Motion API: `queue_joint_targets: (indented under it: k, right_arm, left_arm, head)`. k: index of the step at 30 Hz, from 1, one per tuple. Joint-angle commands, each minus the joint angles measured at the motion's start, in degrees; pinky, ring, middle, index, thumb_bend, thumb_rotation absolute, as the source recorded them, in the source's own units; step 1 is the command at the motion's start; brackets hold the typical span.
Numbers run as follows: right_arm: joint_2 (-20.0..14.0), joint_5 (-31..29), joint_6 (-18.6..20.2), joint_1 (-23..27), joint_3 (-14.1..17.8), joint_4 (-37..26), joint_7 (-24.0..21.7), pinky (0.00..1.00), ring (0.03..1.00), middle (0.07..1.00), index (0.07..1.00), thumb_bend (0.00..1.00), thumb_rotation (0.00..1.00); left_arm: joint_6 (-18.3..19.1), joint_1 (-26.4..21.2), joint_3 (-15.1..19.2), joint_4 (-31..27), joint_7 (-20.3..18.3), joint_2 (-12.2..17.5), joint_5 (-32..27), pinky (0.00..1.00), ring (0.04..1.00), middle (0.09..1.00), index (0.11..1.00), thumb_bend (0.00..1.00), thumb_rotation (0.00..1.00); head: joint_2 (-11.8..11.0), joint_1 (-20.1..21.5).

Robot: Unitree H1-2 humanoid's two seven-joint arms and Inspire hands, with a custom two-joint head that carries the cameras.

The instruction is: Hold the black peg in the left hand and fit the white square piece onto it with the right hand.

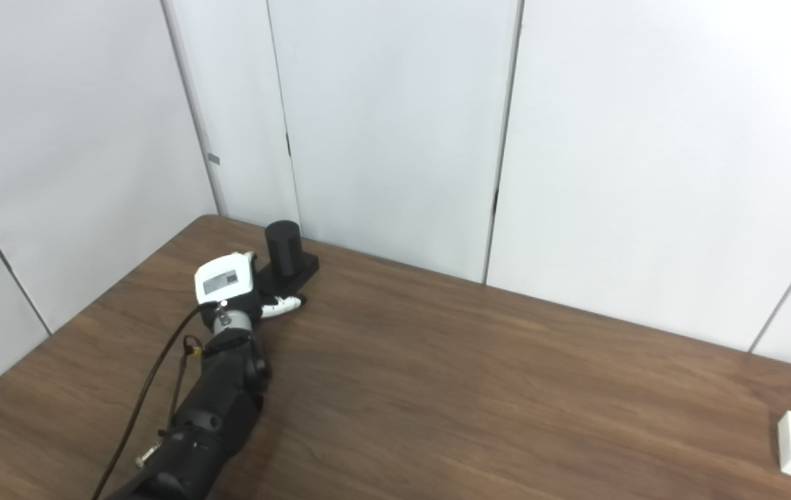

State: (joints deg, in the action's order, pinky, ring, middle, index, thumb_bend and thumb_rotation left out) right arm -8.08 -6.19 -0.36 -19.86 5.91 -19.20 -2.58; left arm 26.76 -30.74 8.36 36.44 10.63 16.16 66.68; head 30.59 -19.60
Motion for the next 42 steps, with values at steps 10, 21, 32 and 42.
queue_joint_targets:
  k: [10,21,32,42]
  right_arm:
    - [-1.29,0.25,-1.29,-0.57,-0.24,0.13,-1.56,0.94,0.933,0.899,0.925,0.77,1.00]
    - [-1.66,-3.71,0.28,-0.04,-0.25,-0.89,-3.50,0.95,0.961,0.917,0.938,0.76,1.00]
    - [-1.77,-4.10,0.63,0.13,-0.28,-1.09,-3.16,0.99,0.972,0.925,0.935,0.77,1.00]
    - [-1.33,-3.10,0.52,0.16,-0.43,-1.25,-2.70,0.99,0.967,0.917,0.931,0.77,1.00]
  left_arm:
    - [0.17,-6.53,0.74,3.43,-1.66,0.72,4.27,0.88,0.927,0.919,0.813,0.85,0.74]
    - [0.15,-7.34,-0.12,5.49,3.22,0.67,-1.78,0.81,0.852,0.795,0.584,0.72,0.40]
    - [0.14,-4.97,-3.85,1.41,4.04,2.24,-8.87,0.75,0.791,0.725,0.498,0.54,0.07]
    - [-1.37,-0.33,-7.79,-7.47,4.05,4.00,-17.80,0.74,0.812,0.760,0.484,0.52,0.05]
  head:
    - [0.17,0.26]
    - [0.48,0.73]
    - [0.68,0.77]
    - [1.10,2.12]
